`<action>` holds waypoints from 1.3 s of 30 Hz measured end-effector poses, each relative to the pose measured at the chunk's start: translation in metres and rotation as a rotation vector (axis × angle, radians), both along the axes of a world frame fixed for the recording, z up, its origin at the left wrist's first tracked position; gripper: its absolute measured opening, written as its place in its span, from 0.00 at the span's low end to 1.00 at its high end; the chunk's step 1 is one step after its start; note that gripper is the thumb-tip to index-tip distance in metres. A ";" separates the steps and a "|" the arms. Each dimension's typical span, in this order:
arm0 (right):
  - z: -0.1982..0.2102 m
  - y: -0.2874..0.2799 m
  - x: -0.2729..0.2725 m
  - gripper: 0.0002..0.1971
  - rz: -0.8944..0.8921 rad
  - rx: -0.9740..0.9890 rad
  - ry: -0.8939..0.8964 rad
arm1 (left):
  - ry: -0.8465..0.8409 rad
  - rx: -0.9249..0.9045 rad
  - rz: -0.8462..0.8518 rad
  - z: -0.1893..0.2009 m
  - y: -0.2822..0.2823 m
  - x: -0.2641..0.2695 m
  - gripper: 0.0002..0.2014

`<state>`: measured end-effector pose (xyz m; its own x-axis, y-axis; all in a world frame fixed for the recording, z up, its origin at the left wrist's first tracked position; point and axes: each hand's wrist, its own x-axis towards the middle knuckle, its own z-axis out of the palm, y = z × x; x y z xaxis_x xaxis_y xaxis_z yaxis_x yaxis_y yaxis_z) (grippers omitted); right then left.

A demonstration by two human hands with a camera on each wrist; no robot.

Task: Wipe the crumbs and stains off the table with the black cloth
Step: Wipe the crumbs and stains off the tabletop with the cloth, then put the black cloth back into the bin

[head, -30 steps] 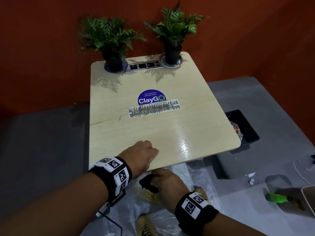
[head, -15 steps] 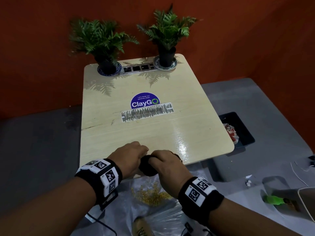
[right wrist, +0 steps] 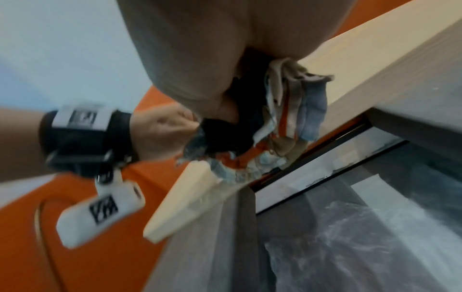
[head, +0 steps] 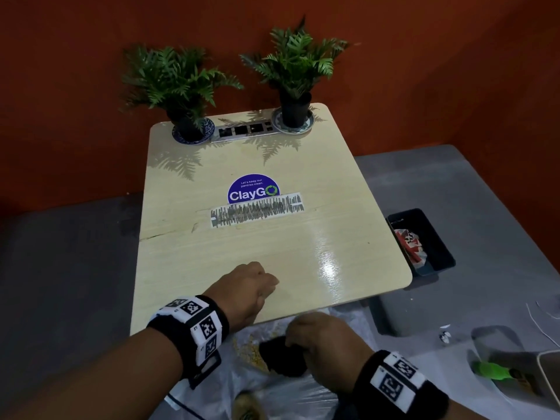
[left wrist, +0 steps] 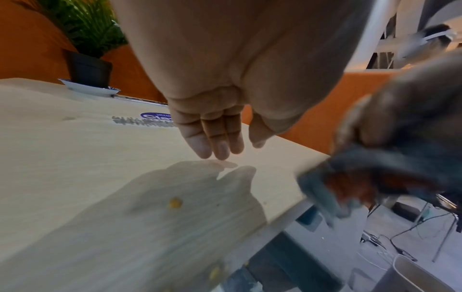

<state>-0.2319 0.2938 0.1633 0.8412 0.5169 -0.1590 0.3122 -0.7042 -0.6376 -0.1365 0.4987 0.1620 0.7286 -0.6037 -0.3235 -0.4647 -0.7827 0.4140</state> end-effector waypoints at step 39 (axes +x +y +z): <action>0.085 -0.366 0.145 0.15 -0.846 0.031 -0.113 | -0.062 -0.091 0.006 0.082 -0.365 0.088 0.24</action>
<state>-0.0873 -0.0720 0.2483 0.9558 -0.2901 -0.0470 -0.2484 -0.7118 -0.6570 -0.0487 0.1337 0.2442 0.7489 -0.6245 -0.2216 -0.4874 -0.7457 0.4543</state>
